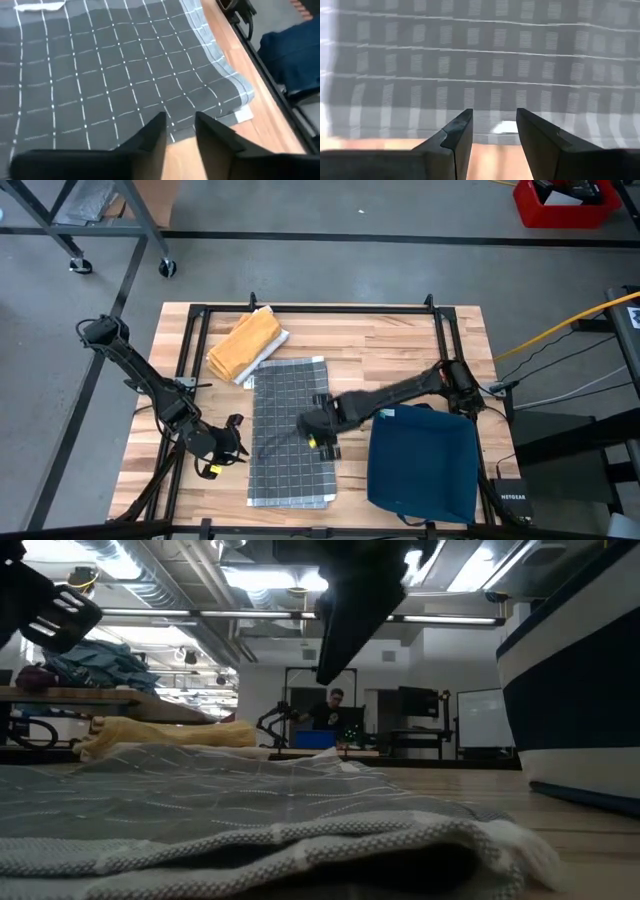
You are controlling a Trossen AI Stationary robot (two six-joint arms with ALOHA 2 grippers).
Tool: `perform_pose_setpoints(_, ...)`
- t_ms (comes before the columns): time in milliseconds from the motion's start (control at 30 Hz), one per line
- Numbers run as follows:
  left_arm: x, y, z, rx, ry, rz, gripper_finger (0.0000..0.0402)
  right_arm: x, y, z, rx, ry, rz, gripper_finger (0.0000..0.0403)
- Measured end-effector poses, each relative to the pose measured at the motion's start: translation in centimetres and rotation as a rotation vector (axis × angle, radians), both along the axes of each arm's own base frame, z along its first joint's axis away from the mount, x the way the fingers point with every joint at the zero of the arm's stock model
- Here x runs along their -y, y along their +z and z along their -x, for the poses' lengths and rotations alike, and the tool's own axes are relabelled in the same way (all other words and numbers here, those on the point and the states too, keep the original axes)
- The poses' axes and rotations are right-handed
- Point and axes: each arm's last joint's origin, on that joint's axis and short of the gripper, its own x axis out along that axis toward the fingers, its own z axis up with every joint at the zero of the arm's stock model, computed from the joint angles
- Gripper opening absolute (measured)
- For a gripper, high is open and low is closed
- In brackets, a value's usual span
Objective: Fold towel
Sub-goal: Fold the gray towel
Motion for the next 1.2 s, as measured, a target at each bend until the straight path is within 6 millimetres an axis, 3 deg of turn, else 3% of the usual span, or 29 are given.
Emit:
perform_pose_setpoints(267, 0.2, -0.6, -0.2, 0.062, -0.180, -0.210, 0.0184, -5.6, -0.8, 1.6, 0.000, 0.172, 0.038, 0.0156)
perform_pose_setpoints(533, 1.5, -2.1, -1.6, 0.158, -0.364, -0.402, 0.0210, -9.9, -3.7, 2.8, -0.028, 0.365, 0.147, 0.0156)
perform_pose_setpoints(867, 2.9, -4.5, -1.6, 0.092, -0.478, -0.444, 0.0210, -12.5, -5.6, 3.3, -0.013, 0.464, 0.158, 0.0156)
perform_pose_setpoints(1200, 3.8, -5.8, -2.5, 0.142, -0.526, -0.481, 0.0210, -13.2, -7.3, 2.2, 0.049, 0.463, 0.135, 0.0156)
